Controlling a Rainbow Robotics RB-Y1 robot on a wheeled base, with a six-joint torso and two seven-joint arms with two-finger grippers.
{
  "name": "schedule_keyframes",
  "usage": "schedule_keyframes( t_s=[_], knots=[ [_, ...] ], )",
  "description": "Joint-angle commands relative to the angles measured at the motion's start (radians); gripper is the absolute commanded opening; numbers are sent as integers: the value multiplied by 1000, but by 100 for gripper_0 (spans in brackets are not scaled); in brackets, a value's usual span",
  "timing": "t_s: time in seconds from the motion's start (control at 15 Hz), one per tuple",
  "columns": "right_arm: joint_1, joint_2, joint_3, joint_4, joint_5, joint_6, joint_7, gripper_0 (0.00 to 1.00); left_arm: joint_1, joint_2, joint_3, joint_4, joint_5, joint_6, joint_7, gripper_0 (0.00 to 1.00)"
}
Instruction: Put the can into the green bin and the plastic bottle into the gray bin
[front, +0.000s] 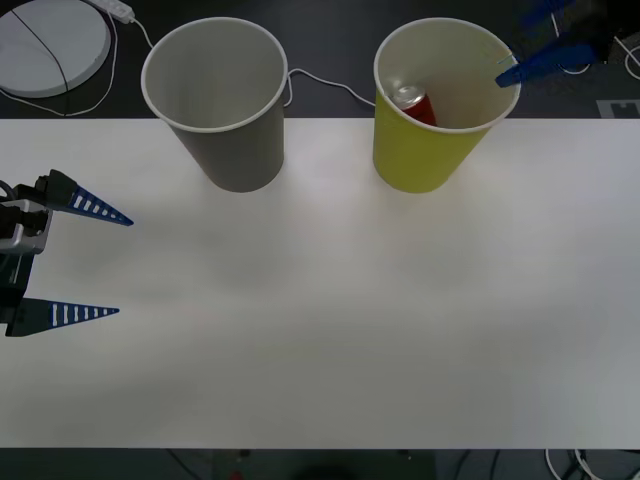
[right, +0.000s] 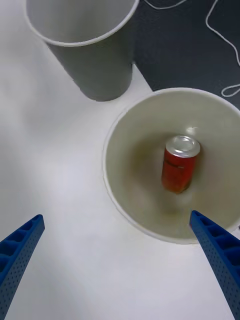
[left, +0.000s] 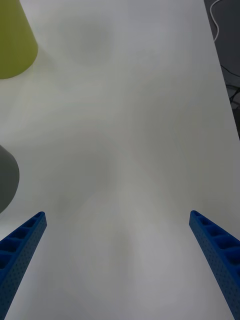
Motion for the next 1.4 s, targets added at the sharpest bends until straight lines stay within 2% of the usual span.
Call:
schedule_keyframes(
  t_s=[0.07,0.2,0.6,0.87,1.4],
  knots=[
    [169,-27,-131,-126,-41,0,97,100,0,0,0,0,0,0,0,100],
    [276,-26,-210,-193,-68,0,178,100,0,0,0,0,0,0,0,100],
    [520,6,-335,-259,-177,0,437,100,0,0,0,0,0,0,0,100],
    [693,54,-433,-307,-193,0,575,100,0,0,0,0,0,0,0,100],
    [911,157,-526,-342,-180,0,789,100,0,0,0,0,0,0,0,100]
  ],
)
